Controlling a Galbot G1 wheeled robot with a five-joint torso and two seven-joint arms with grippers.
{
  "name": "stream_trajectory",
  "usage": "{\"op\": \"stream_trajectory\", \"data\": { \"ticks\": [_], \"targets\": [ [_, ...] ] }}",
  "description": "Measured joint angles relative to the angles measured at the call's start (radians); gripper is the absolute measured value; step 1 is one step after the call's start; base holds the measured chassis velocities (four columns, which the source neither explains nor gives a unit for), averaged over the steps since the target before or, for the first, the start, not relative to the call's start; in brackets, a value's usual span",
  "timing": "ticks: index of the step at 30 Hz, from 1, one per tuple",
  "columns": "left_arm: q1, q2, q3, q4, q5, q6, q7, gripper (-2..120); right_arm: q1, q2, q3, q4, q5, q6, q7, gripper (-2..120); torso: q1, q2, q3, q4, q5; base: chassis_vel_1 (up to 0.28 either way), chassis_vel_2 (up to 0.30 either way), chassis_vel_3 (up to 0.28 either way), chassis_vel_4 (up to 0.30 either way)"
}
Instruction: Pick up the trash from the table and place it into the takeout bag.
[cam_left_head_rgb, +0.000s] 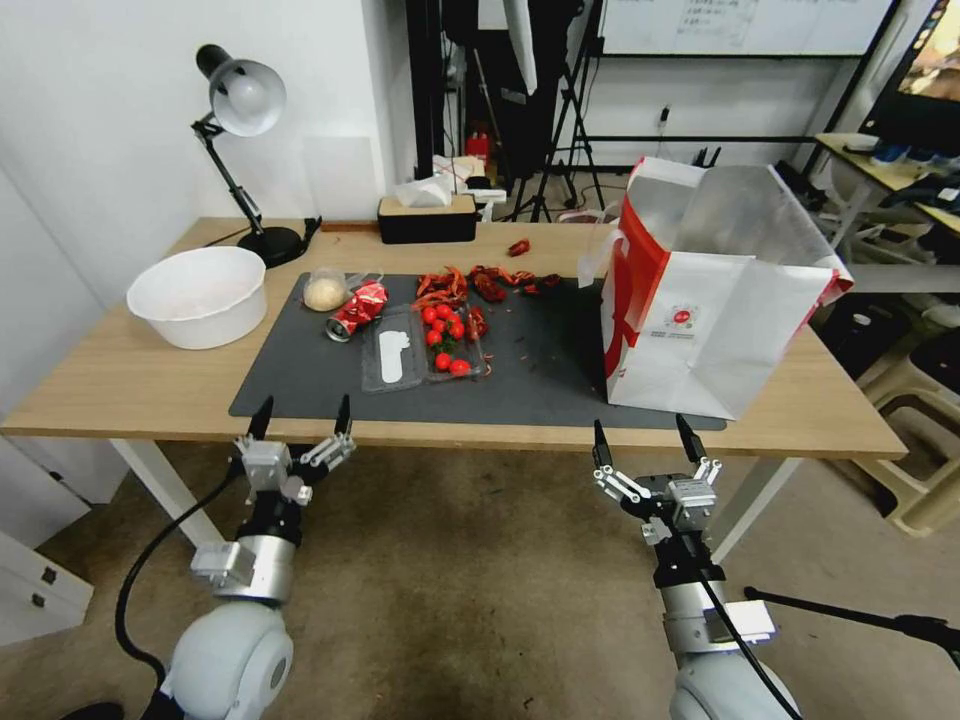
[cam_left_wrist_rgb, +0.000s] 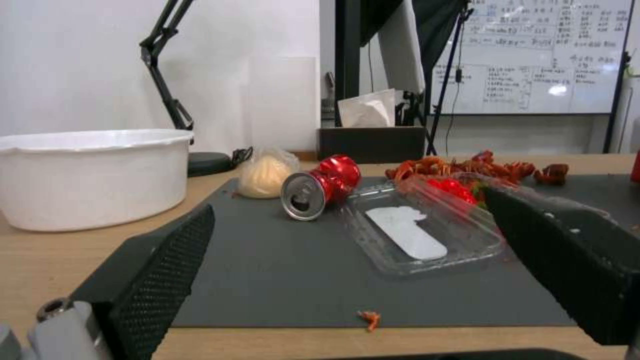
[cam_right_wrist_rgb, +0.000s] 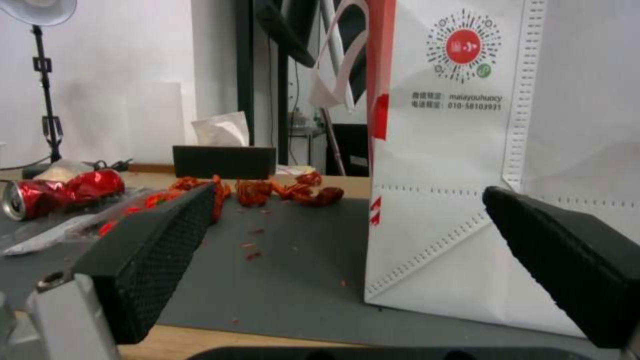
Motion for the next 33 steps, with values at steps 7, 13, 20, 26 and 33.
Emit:
{"op": "stream_trajectory", "data": {
  "ticks": [7, 13, 20, 26, 33],
  "targets": [
    [-0.008, -0.002, 0.004, 0.014, 0.012, -0.01, 0.004, 100, 0.001, 0.005, -0.002, -0.006, 0.0, 0.002, 0.0, 100, 0.0, 0.0, 0.0, 0.0001, -0.0001, 0.0, 0.0, 0.0, 0.0],
    [-0.038, 0.015, 0.005, 0.021, 0.012, -0.007, 0.008, 100, 0.0, 0.01, -0.003, -0.013, -0.001, 0.006, 0.0, 100, 0.0, 0.0, 0.0, 0.0001, 0.0, 0.0, 0.0, 0.0, 0.0],
    [-0.156, 0.079, 0.024, 0.042, -0.043, 0.051, 0.023, 100, -0.007, 0.013, -0.002, -0.013, -0.007, 0.007, 0.0, 100, 0.0, 0.0, 0.0, 0.0, 0.0, 0.0, 0.0, 0.0, 0.0],
    [-0.297, 0.178, 0.081, 0.106, -0.157, 0.13, 0.055, 100, -0.012, 0.018, -0.001, -0.014, -0.014, 0.009, 0.001, 100, 0.0, 0.0, 0.0, -0.0001, -0.0001, 0.0, 0.0, 0.0, 0.0],
    [-0.426, 0.289, 0.122, 0.205, -0.303, 0.22, 0.112, 100, 0.002, 0.017, -0.005, -0.021, -0.015, 0.009, 0.001, 100, 0.0, 0.0, 0.0, 0.0004, -0.0001, 0.0, 0.0, 0.0, 0.0]
  ]
}}
